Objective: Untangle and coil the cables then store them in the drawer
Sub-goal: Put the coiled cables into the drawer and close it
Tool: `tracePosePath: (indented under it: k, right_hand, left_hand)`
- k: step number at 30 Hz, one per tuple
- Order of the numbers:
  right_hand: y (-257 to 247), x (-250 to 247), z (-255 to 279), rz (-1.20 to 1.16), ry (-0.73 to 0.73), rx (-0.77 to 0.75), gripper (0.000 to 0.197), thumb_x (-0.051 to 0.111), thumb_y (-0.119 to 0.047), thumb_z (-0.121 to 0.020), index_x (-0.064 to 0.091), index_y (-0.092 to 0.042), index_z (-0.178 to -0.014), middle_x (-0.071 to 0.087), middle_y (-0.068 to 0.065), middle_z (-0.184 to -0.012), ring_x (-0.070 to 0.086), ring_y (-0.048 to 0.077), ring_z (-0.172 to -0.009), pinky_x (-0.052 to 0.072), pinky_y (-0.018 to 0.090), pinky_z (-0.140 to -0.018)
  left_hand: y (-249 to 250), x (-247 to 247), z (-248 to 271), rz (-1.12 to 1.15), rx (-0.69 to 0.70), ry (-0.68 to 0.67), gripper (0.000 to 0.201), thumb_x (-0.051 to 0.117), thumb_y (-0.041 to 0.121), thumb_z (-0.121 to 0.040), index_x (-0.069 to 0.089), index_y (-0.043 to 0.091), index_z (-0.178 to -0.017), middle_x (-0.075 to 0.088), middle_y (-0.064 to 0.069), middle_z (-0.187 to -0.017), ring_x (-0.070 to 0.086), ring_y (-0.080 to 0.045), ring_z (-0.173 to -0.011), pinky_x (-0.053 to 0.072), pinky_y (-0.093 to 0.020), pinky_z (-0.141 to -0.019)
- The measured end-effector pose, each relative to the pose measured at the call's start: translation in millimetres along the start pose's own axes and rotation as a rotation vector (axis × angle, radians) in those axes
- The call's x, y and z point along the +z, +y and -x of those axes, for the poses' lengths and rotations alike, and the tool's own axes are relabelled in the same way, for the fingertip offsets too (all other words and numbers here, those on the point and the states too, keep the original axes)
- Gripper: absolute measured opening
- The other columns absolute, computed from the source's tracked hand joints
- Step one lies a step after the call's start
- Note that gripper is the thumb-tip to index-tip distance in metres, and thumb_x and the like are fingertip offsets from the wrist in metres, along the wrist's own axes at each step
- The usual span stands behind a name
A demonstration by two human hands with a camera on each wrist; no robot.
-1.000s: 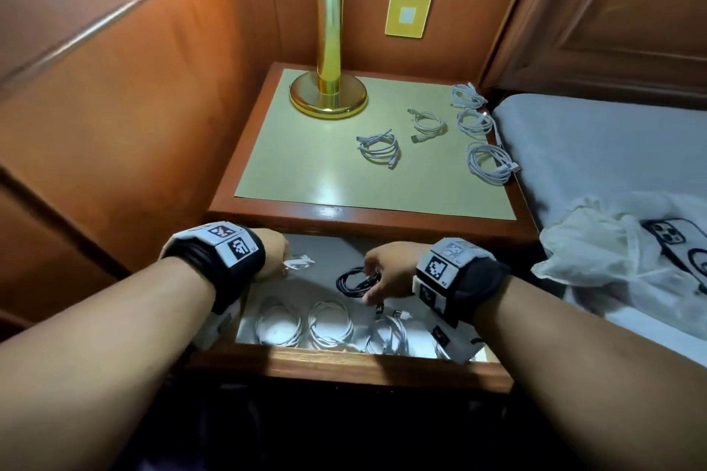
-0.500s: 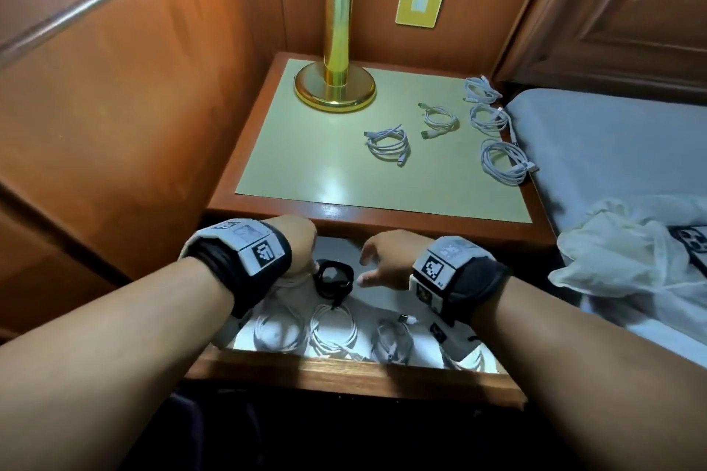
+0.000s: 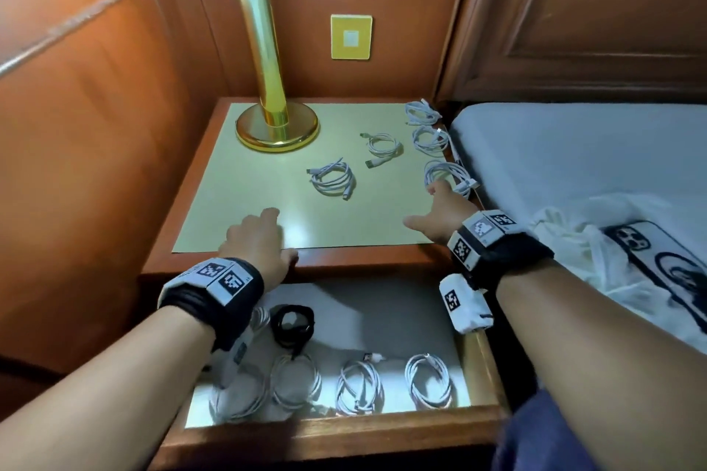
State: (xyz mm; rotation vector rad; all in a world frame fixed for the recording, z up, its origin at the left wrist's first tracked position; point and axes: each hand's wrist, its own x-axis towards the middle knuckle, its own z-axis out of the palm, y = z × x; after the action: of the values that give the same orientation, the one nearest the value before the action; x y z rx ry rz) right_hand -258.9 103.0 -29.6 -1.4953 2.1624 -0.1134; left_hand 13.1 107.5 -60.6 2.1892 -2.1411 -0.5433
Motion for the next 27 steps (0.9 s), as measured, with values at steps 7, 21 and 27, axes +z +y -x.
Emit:
tracePosePath:
  k: [7, 21, 27]
  right_hand:
    - [30.9, -2.9, -36.4, -0.103, 0.080, 0.043, 0.089, 0.069, -0.036, -0.088, 0.013, -0.021, -0.155, 0.048, 0.010, -0.147, 0.055, 0.031, -0.124, 0.045, 0.035, -0.094]
    - [48.3, -3.6, -56.1, -0.030, 0.017, -0.052, 0.067, 0.062, -0.040, -0.092, 0.033, -0.022, -0.150, 0.046, 0.004, -0.150, 0.056, 0.026, -0.123, 0.046, 0.034, -0.096]
    - [50.0, -2.6, -44.1, -0.007, -0.014, -0.129, 0.043, 0.059, -0.032, -0.095, 0.045, -0.025, -0.135, 0.058, 0.002, -0.129, 0.057, 0.022, -0.099, 0.046, 0.029, -0.083]
  left_hand:
    - [39.9, -6.6, -47.7, -0.095, 0.033, -0.108, 0.123, 0.081, 0.060, -0.072, -0.003, 0.033, -0.157, 0.055, -0.018, -0.132, 0.056, -0.039, -0.117, 0.049, -0.046, -0.097]
    - [111.2, -16.2, -87.1, -0.235, 0.031, -0.197, 0.088, 0.080, 0.060, -0.072, 0.045, 0.016, -0.140, 0.059, -0.008, -0.134, 0.057, -0.029, -0.119, 0.046, -0.035, -0.091]
    - [103.0, -6.9, -68.2, -0.238, 0.072, -0.086, 0.061, 0.076, 0.056, -0.081, 0.055, 0.023, -0.128, 0.062, -0.004, -0.122, 0.057, -0.025, -0.095, 0.039, -0.027, -0.075]
